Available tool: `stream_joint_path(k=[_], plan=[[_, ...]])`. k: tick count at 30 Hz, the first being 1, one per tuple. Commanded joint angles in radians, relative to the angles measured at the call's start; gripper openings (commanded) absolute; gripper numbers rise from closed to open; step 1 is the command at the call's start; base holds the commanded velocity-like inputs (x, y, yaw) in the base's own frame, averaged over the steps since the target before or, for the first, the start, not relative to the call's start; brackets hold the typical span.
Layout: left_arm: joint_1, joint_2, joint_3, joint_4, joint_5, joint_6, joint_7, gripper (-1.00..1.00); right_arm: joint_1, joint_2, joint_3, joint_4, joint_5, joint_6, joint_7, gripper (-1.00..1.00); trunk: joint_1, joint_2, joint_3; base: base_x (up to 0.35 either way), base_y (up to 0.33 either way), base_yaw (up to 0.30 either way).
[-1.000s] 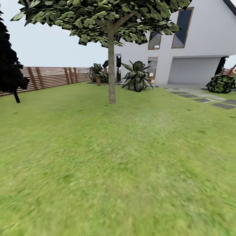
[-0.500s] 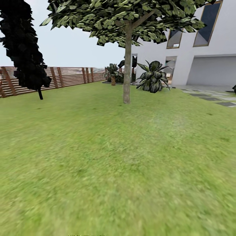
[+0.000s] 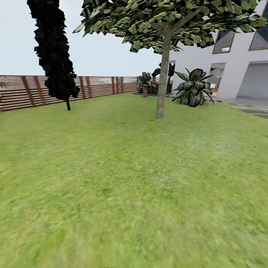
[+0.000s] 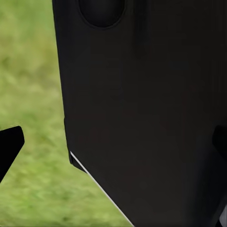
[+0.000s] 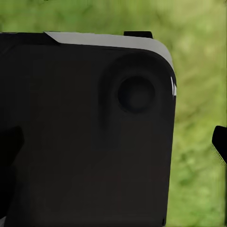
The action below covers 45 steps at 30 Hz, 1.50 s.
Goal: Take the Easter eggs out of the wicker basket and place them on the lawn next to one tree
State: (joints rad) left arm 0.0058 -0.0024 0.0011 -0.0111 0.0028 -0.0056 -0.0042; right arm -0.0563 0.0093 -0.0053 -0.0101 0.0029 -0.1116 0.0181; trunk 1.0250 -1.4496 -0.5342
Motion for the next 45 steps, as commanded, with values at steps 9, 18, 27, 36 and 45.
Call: stream_joint_path(k=[9,18,27,36,45], plan=[[0.0,0.0,0.0,-0.001,0.0,-0.001,0.0,1.0,0.0,0.0,-0.001,0.001,0.001,-0.003,0.002,1.0,0.0,0.0,-0.001,0.0,0.0,0.295],[0.0,0.0,0.0,-0.001,0.0,-0.001,0.0,1.0,0.0,0.0,-0.001,0.001,0.0,-0.003,0.002,1.0,0.0,0.0,-0.001,0.0,0.0,0.295],[0.0,0.0,0.0,-0.001,0.0,-0.001,0.0,1.0,0.0,0.0,-0.001,0.001,0.0,-0.003,0.002,1.0,0.0,0.0,0.001,0.0,0.0,0.295],[0.0,0.0,0.0,-0.001,0.0,-0.001,0.0,1.0,0.0,0.0,-0.001,0.001,0.0,-0.003,0.002,1.0,0.0,0.0,0.004,0.0,0.0,0.295],[0.0,0.0,0.0,-0.001,0.0,-0.001,0.0,1.0,0.0,0.0,-0.001,0.001,0.0,-0.003,0.002,1.0,0.0,0.0,0.009,0.0,0.0,0.295]])
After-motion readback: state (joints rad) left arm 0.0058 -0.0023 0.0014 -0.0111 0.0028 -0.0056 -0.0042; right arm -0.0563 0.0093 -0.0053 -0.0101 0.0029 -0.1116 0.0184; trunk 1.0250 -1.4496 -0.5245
